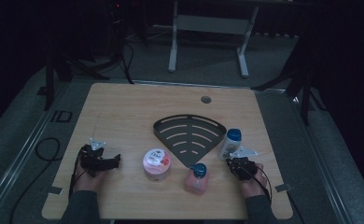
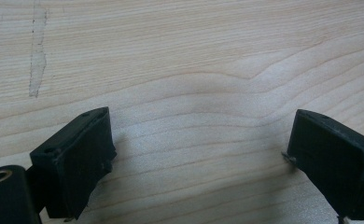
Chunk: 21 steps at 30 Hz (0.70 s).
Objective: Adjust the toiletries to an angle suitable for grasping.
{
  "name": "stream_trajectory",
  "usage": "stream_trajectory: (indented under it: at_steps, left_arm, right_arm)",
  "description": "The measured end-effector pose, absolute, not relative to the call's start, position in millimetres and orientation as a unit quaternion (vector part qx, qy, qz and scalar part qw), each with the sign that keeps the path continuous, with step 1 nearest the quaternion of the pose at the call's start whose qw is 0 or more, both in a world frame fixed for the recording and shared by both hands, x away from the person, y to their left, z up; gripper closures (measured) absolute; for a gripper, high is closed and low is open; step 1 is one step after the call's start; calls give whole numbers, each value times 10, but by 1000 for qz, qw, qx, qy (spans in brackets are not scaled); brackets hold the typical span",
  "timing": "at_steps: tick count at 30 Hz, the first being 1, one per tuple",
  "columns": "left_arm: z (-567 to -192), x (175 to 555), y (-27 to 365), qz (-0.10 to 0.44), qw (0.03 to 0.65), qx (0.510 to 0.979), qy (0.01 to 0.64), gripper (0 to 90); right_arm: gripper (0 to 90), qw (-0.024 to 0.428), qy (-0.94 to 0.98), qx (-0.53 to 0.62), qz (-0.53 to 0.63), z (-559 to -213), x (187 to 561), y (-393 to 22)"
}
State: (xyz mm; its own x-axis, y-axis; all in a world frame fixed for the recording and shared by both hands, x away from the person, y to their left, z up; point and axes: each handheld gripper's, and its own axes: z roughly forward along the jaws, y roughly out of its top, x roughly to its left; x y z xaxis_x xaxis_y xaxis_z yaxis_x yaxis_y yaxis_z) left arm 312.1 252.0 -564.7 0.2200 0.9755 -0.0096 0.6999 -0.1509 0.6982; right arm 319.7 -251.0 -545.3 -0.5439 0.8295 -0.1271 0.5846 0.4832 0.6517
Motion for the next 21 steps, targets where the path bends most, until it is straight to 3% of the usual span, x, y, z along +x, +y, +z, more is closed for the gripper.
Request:
stream_trajectory:
  at_steps: [21]
  left_arm:
    - [-5647,3121,2520,232,297,722,580,68]
  right_arm:
    - [900,220,833,424,280,-5455,3298,-2487]
